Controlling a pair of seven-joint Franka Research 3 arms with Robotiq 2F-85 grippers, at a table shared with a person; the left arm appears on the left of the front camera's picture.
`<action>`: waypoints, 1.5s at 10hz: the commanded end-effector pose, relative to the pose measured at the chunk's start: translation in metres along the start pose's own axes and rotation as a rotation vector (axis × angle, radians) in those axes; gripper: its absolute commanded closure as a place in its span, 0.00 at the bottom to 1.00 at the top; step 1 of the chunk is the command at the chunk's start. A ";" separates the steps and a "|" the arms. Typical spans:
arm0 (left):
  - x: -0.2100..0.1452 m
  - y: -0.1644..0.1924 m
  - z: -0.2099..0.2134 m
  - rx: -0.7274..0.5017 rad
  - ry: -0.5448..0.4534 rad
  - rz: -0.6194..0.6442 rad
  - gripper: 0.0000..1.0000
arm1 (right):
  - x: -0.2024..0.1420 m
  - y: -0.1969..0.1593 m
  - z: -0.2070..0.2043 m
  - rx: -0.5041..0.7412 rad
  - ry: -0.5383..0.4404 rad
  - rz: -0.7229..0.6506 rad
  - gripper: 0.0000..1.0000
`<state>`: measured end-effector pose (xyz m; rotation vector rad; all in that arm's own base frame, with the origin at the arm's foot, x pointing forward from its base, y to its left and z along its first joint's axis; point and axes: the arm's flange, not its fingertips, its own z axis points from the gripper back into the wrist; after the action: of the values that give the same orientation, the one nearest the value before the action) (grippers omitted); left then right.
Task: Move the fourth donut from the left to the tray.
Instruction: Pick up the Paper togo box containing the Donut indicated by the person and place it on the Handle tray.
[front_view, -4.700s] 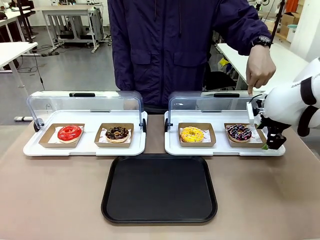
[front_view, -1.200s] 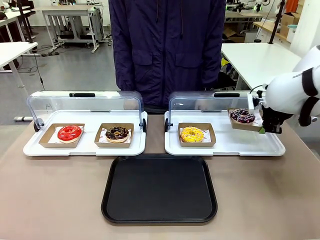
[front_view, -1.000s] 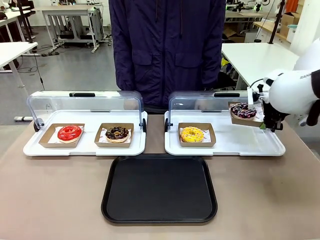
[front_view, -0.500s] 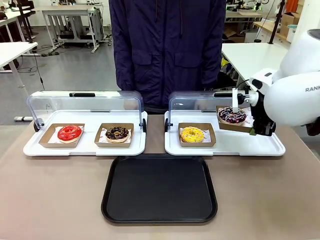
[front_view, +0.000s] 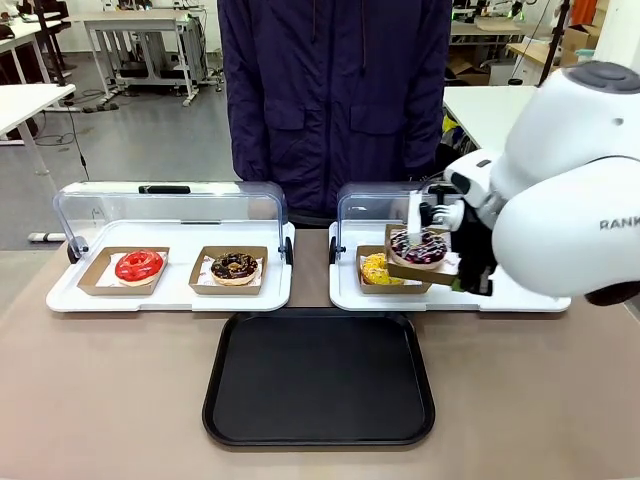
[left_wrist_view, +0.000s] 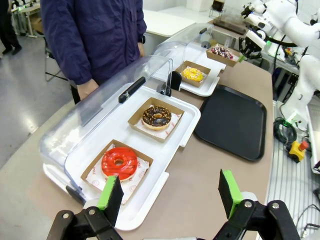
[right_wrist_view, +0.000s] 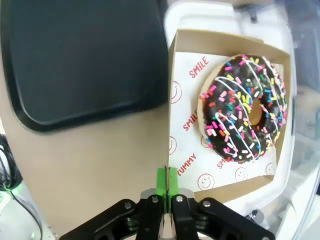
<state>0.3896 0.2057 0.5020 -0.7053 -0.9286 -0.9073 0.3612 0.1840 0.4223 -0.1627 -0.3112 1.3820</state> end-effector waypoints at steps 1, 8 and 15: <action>0.001 -0.002 0.000 -0.006 -0.008 -0.005 0.00 | 0.015 0.053 -0.007 -0.005 0.003 0.009 0.98; 0.001 -0.002 0.000 -0.006 -0.008 -0.005 0.00 | 0.087 0.153 -0.044 0.014 0.021 0.130 0.98; 0.001 -0.002 0.000 -0.006 -0.008 -0.005 0.00 | 0.104 0.182 -0.086 -0.003 0.062 0.133 0.98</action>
<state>0.3890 0.2059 0.5020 -0.7087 -0.9285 -0.9075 0.2504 0.3435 0.3171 -0.2036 -0.2168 1.5328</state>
